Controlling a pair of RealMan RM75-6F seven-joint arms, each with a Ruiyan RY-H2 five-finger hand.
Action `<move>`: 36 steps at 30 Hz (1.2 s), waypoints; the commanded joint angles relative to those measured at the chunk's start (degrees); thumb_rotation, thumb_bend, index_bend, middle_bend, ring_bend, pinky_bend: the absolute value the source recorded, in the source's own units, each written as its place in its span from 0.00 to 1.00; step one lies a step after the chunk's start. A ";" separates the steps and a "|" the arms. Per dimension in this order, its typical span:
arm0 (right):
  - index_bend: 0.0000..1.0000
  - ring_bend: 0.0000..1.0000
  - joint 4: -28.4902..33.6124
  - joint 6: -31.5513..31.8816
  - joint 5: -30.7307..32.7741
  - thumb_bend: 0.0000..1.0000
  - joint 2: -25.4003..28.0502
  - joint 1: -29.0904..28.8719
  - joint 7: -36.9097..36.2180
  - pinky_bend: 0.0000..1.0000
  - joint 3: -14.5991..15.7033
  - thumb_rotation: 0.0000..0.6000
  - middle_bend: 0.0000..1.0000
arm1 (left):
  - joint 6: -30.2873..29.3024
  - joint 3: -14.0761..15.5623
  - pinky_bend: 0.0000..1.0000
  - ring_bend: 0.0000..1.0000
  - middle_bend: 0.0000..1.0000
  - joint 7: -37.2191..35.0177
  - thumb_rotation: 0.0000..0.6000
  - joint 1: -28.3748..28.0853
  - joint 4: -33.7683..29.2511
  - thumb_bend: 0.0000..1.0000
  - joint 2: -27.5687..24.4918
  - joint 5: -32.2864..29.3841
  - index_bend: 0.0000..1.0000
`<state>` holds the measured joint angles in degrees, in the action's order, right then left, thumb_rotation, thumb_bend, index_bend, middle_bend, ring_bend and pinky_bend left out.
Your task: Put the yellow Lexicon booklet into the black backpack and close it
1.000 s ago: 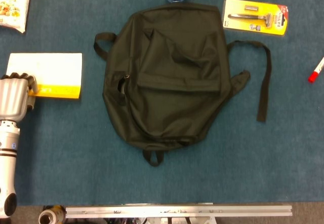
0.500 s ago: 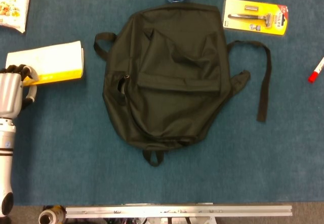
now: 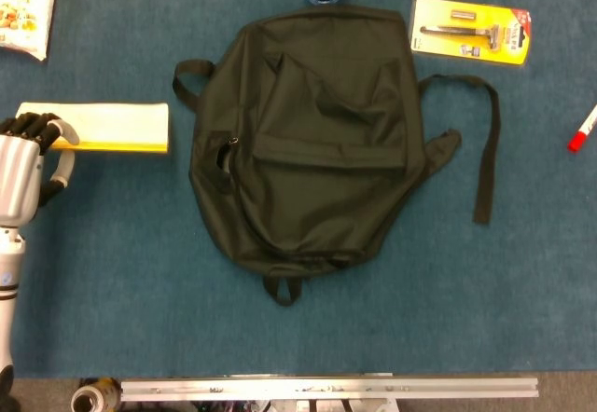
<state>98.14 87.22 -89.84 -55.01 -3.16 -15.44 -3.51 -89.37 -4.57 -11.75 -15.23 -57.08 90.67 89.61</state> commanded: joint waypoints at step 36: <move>0.29 0.27 3.89 -3.59 -2.32 0.23 0.88 -2.95 4.14 0.45 0.40 1.00 0.39 | -8.69 -0.05 0.54 0.42 0.49 -8.06 1.00 1.23 -10.26 0.36 -5.51 4.77 0.53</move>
<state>101.61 84.03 -91.93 -54.31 -5.75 -11.72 -3.14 -97.92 -4.73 -19.87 -14.10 -67.16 85.30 94.25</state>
